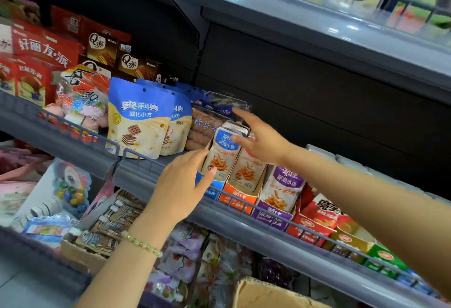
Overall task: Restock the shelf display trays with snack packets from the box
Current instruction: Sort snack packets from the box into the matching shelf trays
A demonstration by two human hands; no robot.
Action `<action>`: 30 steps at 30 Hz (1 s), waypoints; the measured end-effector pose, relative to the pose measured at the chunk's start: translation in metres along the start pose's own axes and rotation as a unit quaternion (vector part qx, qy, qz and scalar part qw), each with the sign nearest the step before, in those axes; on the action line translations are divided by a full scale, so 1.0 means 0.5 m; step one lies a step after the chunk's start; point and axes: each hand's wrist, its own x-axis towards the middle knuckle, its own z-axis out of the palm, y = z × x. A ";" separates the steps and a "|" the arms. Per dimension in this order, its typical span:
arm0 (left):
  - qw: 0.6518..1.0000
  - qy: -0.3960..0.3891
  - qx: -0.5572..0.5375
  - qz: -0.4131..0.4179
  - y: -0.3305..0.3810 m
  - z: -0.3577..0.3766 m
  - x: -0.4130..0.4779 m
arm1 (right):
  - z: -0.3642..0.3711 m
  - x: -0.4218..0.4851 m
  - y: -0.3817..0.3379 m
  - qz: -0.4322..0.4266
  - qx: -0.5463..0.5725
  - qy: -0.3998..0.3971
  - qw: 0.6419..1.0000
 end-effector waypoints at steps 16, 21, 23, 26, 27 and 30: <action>0.924 -0.363 -0.025 -0.119 0.117 0.088 -0.371 | 0.161 -0.562 0.121 0.099 0.197 -0.229 0.948; 0.899 -0.372 -0.096 -0.211 0.111 0.117 -0.402 | 0.360 -0.699 0.208 0.201 0.174 -0.360 0.894; 0.893 -0.374 -0.099 -0.229 0.111 0.124 -0.404 | 0.409 -0.736 0.215 0.224 0.175 -0.363 0.887; 0.888 -0.377 -0.111 -0.239 0.115 0.129 -0.409 | 0.452 -0.761 0.208 0.285 0.180 -0.334 0.880; 0.886 -0.379 -0.114 -0.242 0.116 0.128 -0.412 | 0.462 -0.766 0.204 0.313 0.170 -0.323 0.877; 0.886 -0.379 -0.118 -0.242 0.120 0.128 -0.416 | 0.489 -0.787 0.212 0.404 0.201 -0.277 0.848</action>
